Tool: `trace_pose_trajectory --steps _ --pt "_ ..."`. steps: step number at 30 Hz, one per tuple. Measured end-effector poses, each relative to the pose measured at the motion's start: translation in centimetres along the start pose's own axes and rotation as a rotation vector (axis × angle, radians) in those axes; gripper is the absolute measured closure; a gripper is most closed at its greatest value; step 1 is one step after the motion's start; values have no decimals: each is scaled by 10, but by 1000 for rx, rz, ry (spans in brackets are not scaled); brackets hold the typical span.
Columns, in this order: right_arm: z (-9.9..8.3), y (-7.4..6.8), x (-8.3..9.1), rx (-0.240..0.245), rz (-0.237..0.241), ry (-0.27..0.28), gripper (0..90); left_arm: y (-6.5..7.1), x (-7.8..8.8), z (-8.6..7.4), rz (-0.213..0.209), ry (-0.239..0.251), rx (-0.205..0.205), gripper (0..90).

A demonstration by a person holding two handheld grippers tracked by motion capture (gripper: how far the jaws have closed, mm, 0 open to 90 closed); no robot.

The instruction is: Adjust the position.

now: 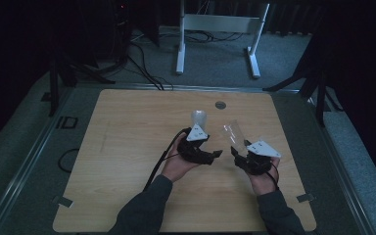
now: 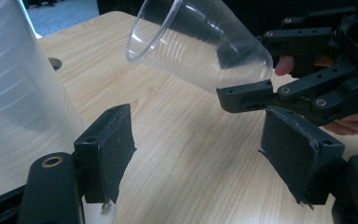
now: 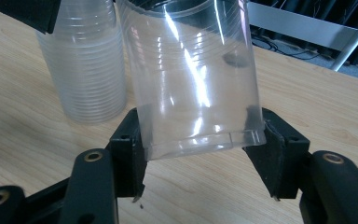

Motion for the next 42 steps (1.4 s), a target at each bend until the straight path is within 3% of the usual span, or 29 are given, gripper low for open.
trace_pose_trajectory --steps 6,14,23,42 --pt "-1 -2 1 3 0 19 423 -2 0 3 -29 28 48 261" --pt "-2 -2 3 -8 -10 37 423 -5 -1 4 -52 29 85 261" --pt "-2 -4 7 -10 -19 64 424 -2 -4 7 -66 27 90 261" --pt "2 -9 15 11 -23 120 423 -6 -13 12 -92 56 168 248"
Point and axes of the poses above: each handheld gripper's, and its own axes: x roughly backward along the jaws, z roughly out of its top, y roughly to its right, the point moved 3 cm from there along -x, roughly forward along the jaws, and after that the axes turned 6 degrees about -y, right-handed, at the moved point
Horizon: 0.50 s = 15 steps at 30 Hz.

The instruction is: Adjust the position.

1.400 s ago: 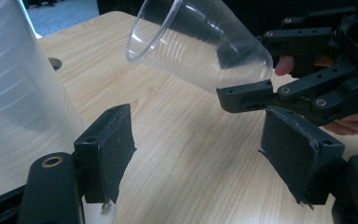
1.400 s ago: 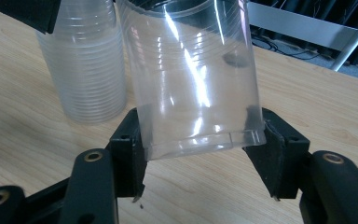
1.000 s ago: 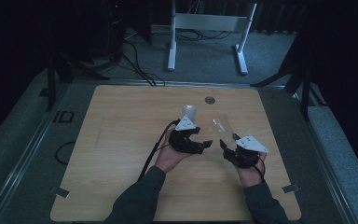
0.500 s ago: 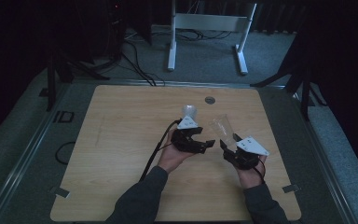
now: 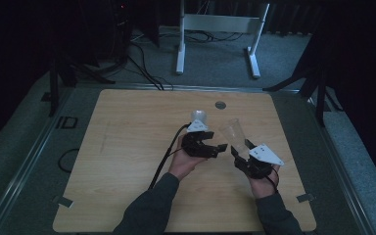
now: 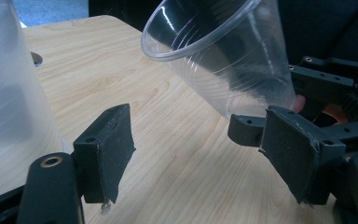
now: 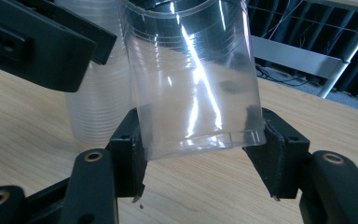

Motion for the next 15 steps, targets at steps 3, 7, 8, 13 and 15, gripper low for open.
trace_pose_trajectory --steps 3,7,8,13,15 --pt "0 -1 1 0 1 6 423 0 -1 1 -6 10 9 241" --pt "1 -3 2 5 5 14 423 1 -1 2 -23 27 23 235" --pt "1 -3 2 7 5 16 423 1 -2 2 -24 26 24 235" --pt "2 -4 2 6 11 24 423 1 -1 4 -44 43 34 220" --pt "2 -5 2 7 11 24 423 2 -1 4 -56 52 43 218"
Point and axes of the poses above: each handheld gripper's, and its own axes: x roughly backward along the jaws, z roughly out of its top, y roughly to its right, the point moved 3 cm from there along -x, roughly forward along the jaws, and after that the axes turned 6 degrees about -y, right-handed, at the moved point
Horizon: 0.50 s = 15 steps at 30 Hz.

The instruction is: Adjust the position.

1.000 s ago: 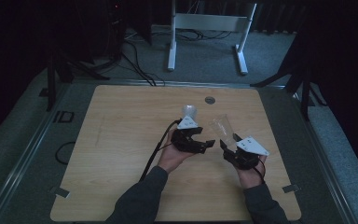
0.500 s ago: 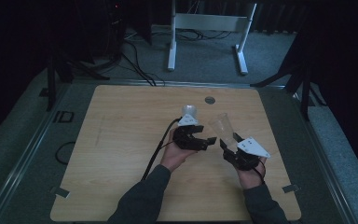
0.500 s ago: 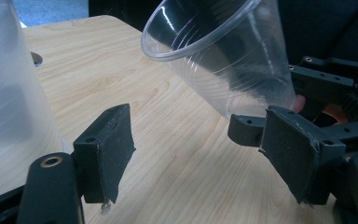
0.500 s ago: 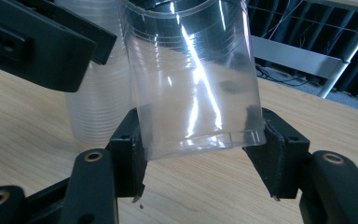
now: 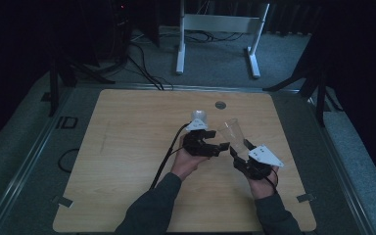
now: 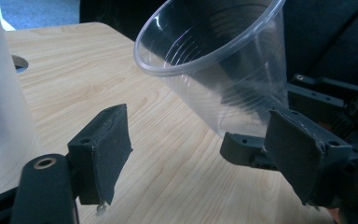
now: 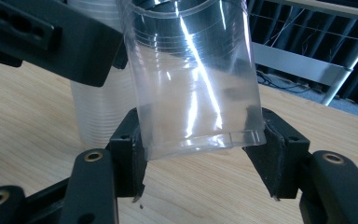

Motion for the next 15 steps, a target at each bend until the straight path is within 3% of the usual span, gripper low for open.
trace_pose_trajectory --steps 15 --pt "0 -5 0 3 7 15 423 4 -4 3 -21 18 8 198"
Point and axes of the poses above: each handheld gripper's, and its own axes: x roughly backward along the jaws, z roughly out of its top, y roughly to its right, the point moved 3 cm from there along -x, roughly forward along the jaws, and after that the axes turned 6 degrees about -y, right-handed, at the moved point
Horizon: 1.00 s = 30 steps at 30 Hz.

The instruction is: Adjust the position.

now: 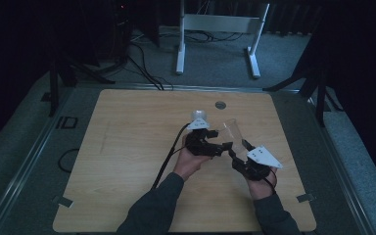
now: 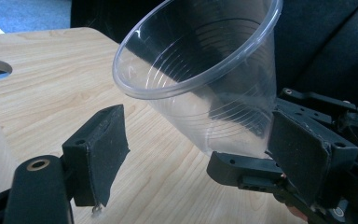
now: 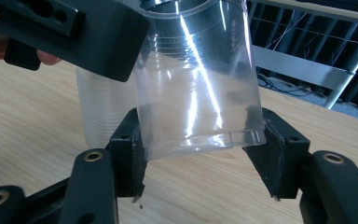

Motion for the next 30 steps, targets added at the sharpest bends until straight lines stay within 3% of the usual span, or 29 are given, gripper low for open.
trace_pose_trajectory --steps 30 --pt "-1 -4 2 -2 -7 28 422 8 -8 6 -26 81 57 193"
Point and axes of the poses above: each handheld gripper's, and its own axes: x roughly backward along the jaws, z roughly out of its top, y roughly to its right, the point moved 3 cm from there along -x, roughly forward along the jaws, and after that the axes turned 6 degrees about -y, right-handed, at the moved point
